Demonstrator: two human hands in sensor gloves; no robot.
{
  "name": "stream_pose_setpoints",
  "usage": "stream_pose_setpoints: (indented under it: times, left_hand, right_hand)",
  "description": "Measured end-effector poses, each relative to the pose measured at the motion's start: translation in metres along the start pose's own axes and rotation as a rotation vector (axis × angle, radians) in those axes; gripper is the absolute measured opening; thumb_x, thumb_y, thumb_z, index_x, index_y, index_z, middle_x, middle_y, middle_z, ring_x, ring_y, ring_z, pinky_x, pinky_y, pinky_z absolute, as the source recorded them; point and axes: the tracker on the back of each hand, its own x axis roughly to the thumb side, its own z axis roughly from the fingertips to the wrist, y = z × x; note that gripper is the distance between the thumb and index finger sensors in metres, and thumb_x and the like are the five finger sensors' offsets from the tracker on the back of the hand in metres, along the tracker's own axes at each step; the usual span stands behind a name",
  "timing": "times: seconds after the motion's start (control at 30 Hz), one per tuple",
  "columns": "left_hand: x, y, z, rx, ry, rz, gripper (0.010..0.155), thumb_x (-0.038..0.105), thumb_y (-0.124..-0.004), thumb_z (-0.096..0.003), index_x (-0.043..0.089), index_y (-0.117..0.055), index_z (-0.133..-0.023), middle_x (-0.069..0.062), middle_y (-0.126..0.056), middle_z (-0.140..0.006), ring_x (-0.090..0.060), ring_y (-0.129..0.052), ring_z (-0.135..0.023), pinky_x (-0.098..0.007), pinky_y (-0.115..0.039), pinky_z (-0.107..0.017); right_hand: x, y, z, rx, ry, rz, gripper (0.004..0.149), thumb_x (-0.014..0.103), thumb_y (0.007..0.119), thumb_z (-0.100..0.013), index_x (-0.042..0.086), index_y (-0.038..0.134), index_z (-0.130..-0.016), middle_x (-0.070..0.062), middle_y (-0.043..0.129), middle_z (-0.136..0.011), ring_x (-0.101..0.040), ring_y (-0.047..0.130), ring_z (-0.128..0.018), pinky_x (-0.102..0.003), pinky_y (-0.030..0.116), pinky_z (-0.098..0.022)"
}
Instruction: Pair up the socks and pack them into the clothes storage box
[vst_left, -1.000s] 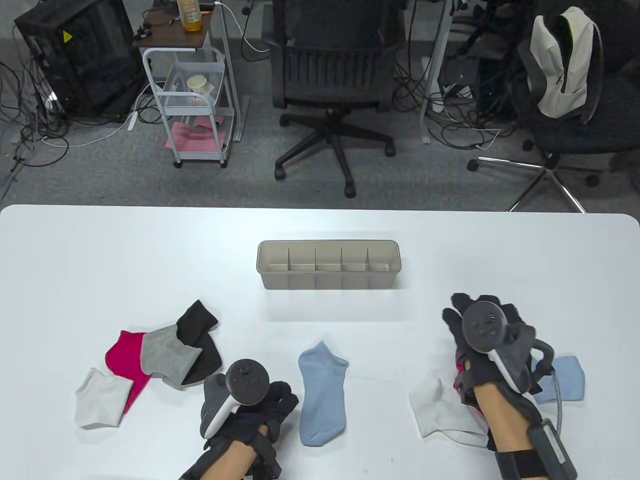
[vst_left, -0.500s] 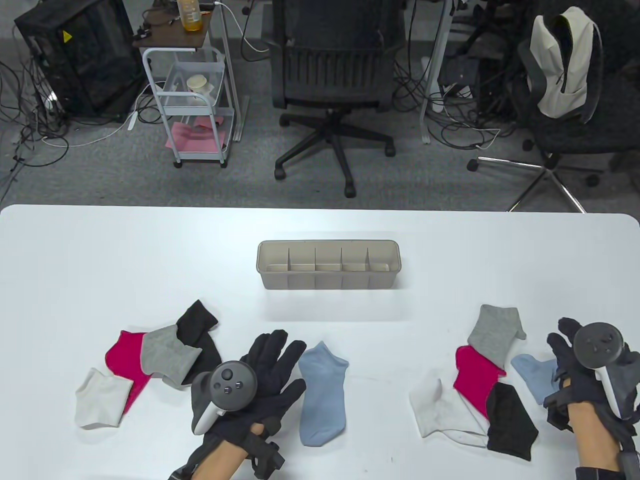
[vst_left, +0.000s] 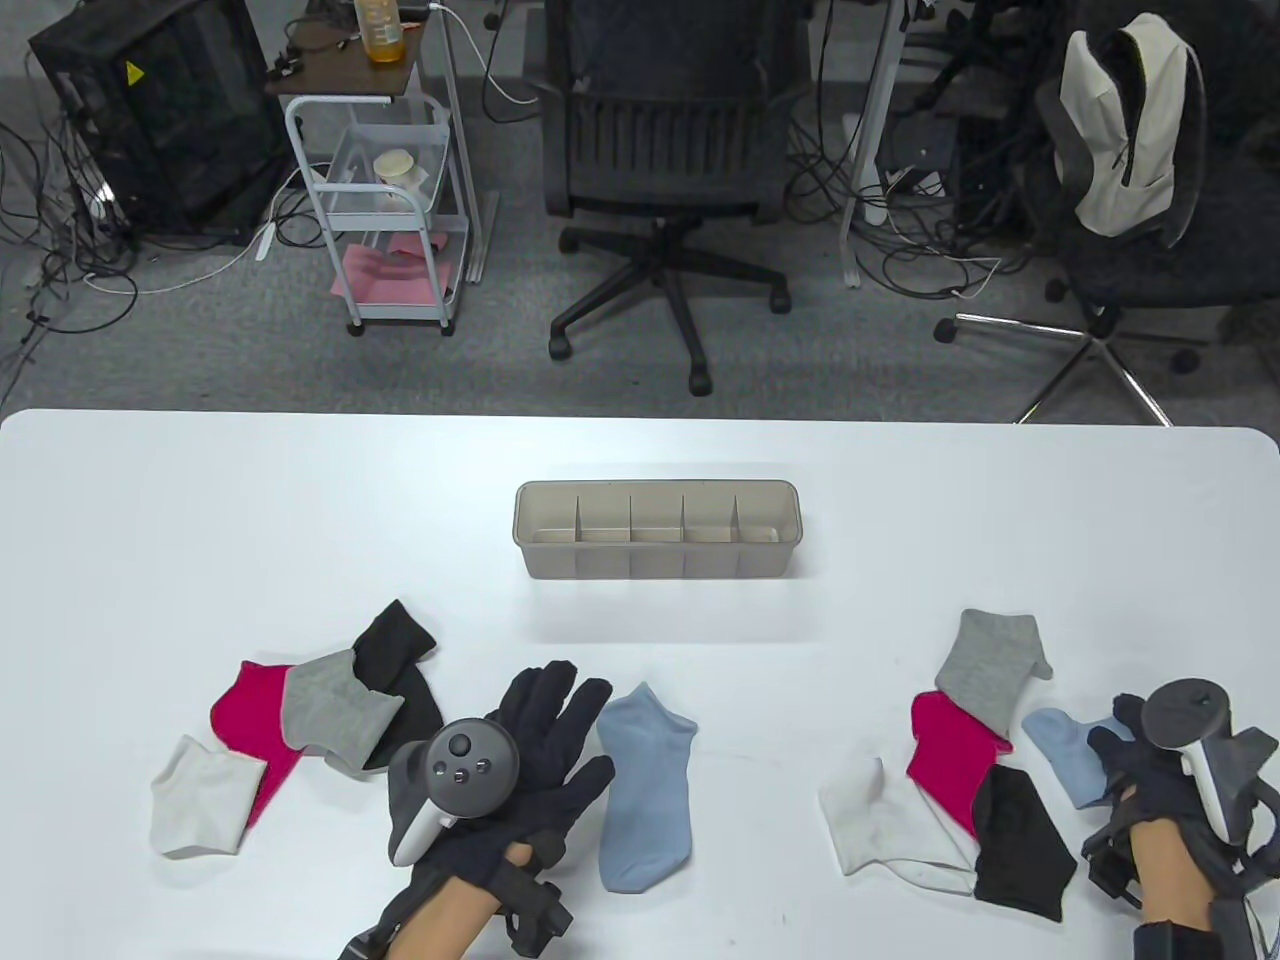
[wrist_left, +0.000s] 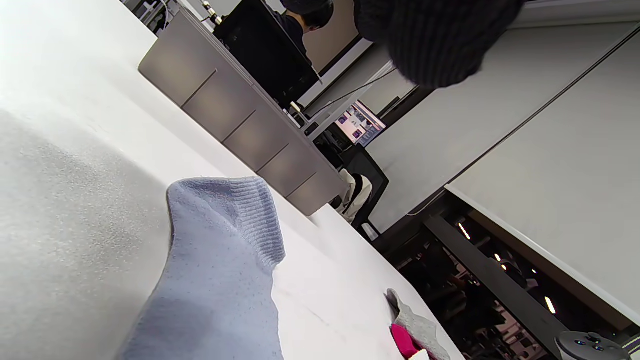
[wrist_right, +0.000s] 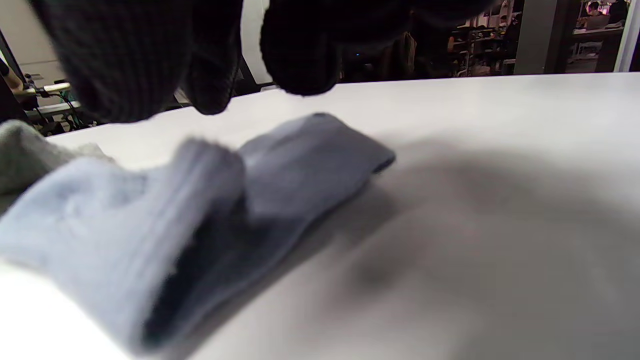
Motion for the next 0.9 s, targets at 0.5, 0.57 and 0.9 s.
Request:
stream_pose_setpoints:
  times: [0.5,0.57,0.9]
  left_hand:
    - [-0.002,-0.001,-0.002,-0.003,0.006,0.000,0.069,0.046,-0.069,-0.0512,0.038,-0.035,-0.111,-0.003,-0.015,-0.123,-0.036,-0.007,-0.115,-0.073,-0.018,-0.070]
    - [-0.002,-0.001,-0.002,-0.005,0.007,-0.001,0.069,0.046,-0.069,-0.0512,0.038,-0.036,-0.111,-0.003,-0.015,-0.123,-0.036,-0.007,-0.115,-0.073,-0.018,-0.070]
    - [-0.002,-0.001,-0.002,-0.006,0.005,0.003,0.068,0.045,-0.069,-0.0513,0.036,-0.038,-0.111,-0.003,-0.016,-0.123,-0.036,-0.008,-0.115,-0.073,-0.020,-0.070]
  right_hand:
    - [0.006,0.019,-0.004,-0.064,-0.017,0.030,0.044,0.048,0.092,-0.033,0.048,0.085,-0.076,0.005,0.080,-0.083,-0.019,0.074,-0.062,-0.042,0.062,-0.053]
    - [0.006,0.018,-0.003,-0.078,-0.024,0.029,0.041,0.047,0.093,-0.033,0.049,0.085,-0.073,0.006,0.080,-0.082,-0.018,0.074,-0.061,-0.042,0.063,-0.052]
    - [-0.008,-0.008,0.002,-0.073,-0.014,-0.130,0.040,0.046,0.088,-0.036,0.051,0.078,-0.075,0.003,0.079,-0.101,-0.018,0.080,-0.063,-0.040,0.067,-0.051]
